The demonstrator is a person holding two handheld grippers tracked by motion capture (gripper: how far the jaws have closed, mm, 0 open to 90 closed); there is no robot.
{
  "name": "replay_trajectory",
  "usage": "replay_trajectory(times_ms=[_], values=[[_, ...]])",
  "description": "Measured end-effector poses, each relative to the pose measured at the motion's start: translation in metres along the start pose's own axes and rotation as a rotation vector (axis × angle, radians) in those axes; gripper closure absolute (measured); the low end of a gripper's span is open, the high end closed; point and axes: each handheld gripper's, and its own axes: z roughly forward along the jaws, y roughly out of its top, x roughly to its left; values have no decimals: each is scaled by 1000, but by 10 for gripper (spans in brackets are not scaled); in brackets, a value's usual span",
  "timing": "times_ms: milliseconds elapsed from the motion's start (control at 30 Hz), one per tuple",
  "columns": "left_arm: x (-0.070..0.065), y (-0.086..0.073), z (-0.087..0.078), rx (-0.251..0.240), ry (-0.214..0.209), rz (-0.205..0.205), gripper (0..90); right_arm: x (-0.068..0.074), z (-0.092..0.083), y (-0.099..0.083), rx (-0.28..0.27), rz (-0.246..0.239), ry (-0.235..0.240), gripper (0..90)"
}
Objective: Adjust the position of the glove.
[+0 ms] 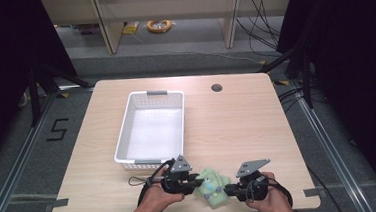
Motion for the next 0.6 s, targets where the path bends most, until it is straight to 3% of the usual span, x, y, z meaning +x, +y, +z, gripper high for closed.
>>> replay_trajectory(times_ms=[67,133,200,233,267,333,400,533,567,600], values=[[0,0,0,-1,1,2,744,8,4,-1,11,17,4,668],[1,0,0,1,5,5,744,9,6,-1,27,23,-1,645],[-1,-1,1,0,2,-12,744,12,16,-1,68,12,-36,705],[-1,-1,1,-1,11,-3,744,12,16,-1,68,12,-36,705],[0,-1,0,2,13,4,744,12,17,1,70,-28,-44,785],[0,-1,0,-1,3,-6,744,13,16,1,75,-26,-36,809],[0,-1,-2,-9,-10,-33,745,11,15,1,62,-55,-31,832],[-6,2,-12,-50,-15,-14,747,11,-2,6,49,-40,-12,834],[-9,2,-16,-58,-17,-31,747,12,-6,8,42,-24,-4,834],[-11,3,-19,-72,-18,-17,747,5,-13,13,27,-64,-34,835]])
